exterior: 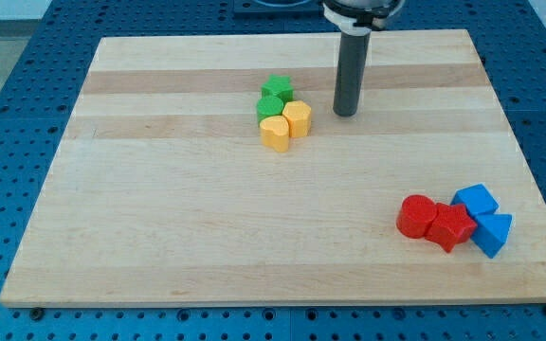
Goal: Move the red star slightly to the left of the blue triangle
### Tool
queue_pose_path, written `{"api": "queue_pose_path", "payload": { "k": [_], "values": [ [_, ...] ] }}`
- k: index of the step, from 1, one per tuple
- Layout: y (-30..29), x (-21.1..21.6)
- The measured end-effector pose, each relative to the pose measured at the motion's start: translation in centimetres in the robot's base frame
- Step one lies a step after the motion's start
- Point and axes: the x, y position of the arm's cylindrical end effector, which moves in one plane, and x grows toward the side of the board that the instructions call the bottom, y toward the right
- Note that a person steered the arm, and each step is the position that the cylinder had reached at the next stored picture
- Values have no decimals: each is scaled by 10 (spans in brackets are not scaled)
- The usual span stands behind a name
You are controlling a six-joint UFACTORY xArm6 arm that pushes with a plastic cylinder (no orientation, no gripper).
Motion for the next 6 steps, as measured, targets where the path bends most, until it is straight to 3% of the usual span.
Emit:
{"api": "queue_pose_path", "payload": {
  "k": [1,2,3,4,5,6],
  "values": [
    [54,73],
    [58,80],
    [84,159],
    [85,164],
    [88,135],
    [94,80]
  ]
}}
